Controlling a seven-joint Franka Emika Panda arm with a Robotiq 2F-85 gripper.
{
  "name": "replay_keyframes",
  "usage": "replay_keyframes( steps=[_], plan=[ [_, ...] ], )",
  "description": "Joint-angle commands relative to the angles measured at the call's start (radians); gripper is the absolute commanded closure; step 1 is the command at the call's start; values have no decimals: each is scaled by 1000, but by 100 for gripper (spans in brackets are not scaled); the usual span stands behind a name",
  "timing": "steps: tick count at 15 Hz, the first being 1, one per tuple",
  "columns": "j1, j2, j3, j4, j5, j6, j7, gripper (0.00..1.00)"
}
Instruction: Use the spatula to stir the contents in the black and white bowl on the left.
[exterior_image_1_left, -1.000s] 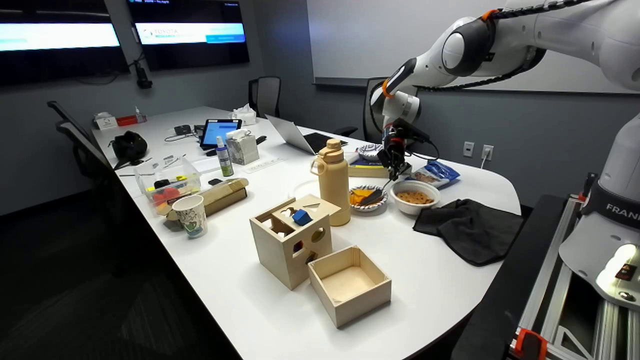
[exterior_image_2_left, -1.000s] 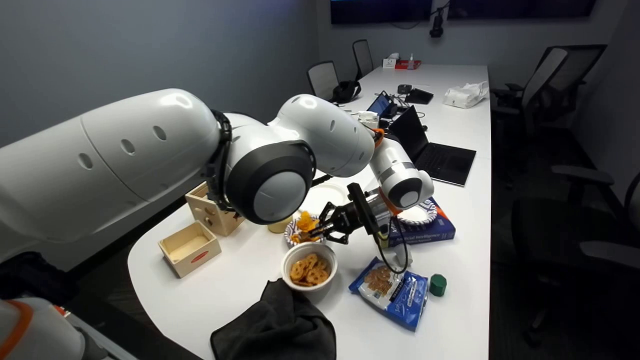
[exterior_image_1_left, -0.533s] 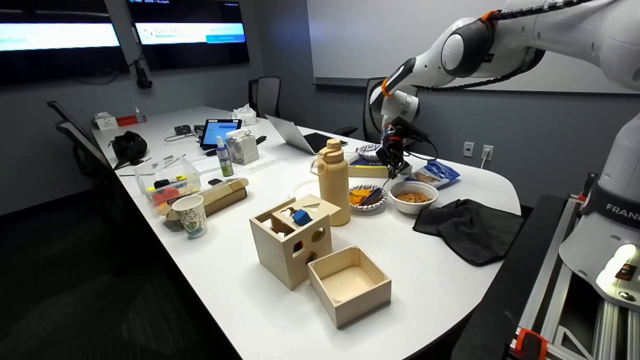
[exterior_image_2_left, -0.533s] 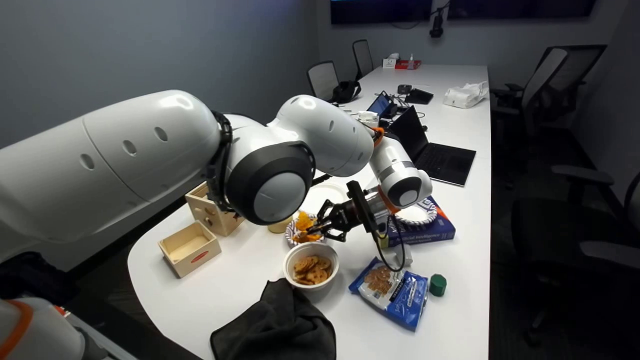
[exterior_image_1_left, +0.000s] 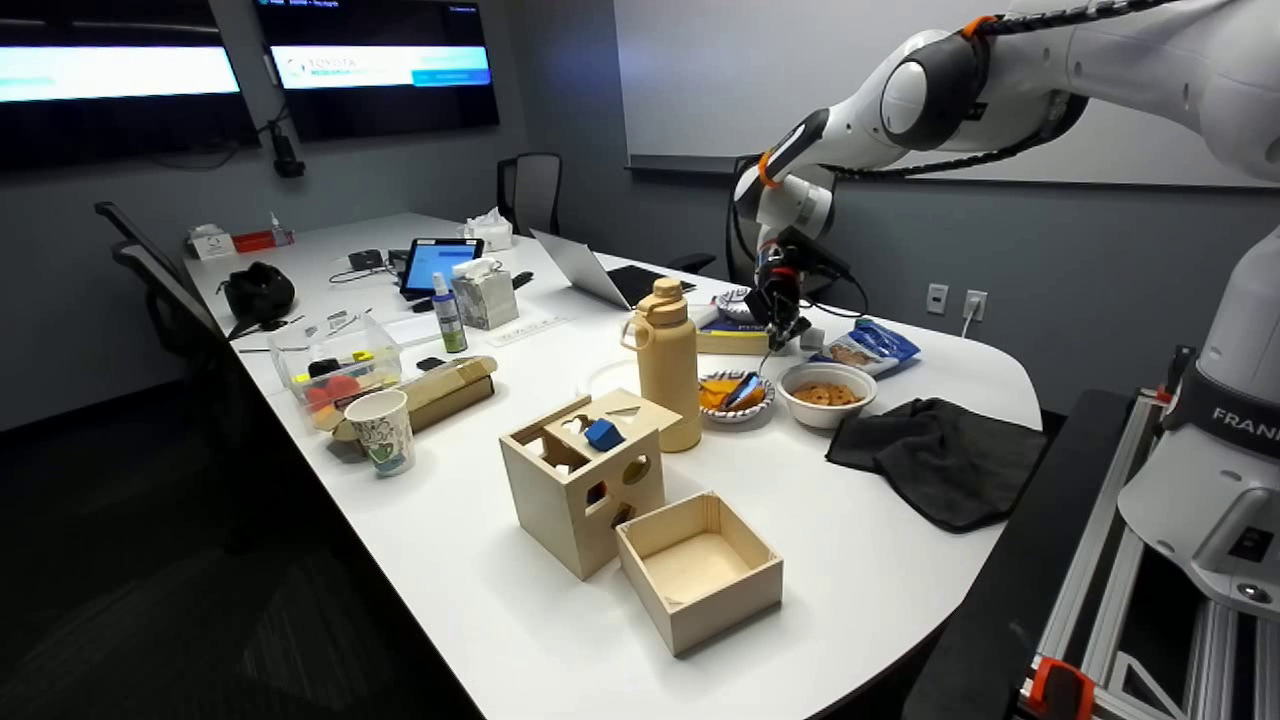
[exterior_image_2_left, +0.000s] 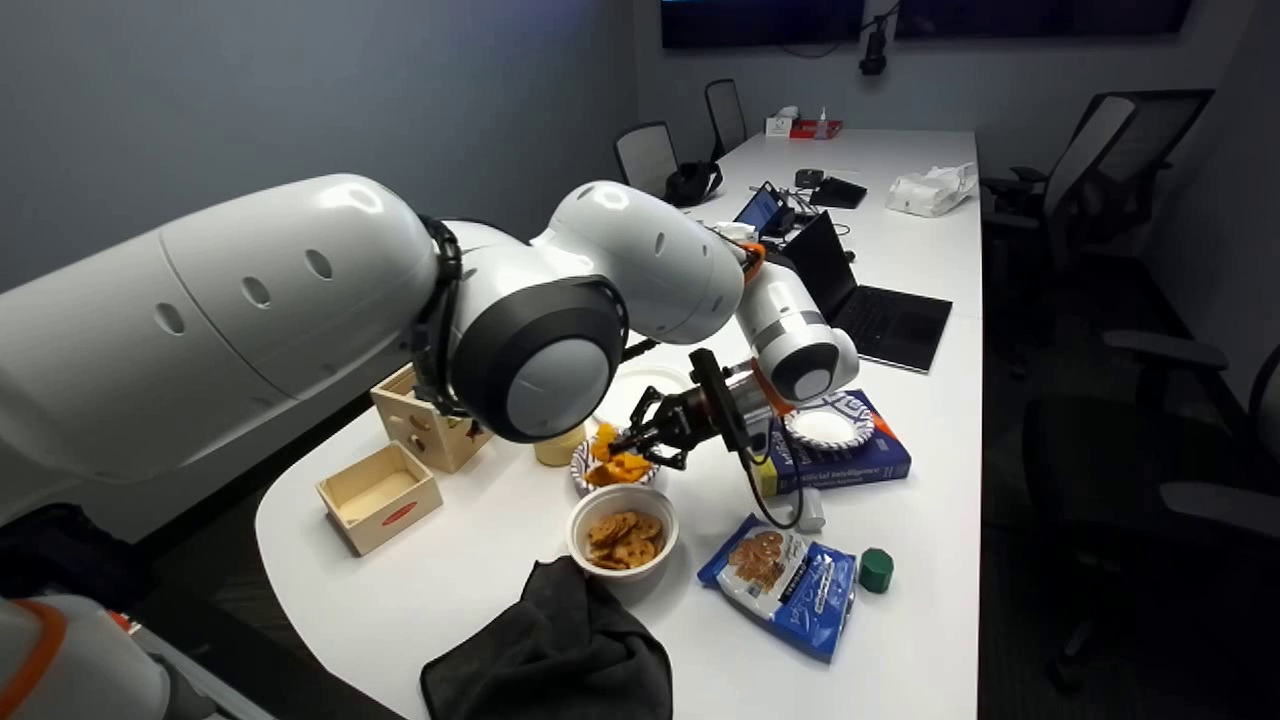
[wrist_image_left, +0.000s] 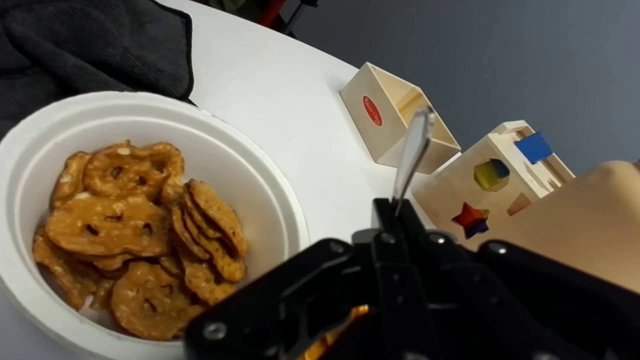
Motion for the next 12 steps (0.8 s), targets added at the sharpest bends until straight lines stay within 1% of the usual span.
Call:
replay_keyframes(
  steps=[1,7,12],
  plan=[
    [5,-3,-1,39,7,-24,52,99],
    [15,-36,-4,25,-6,-38,101,99],
    [44,-78,-22,6,-26,-2,189,99]
  ],
)
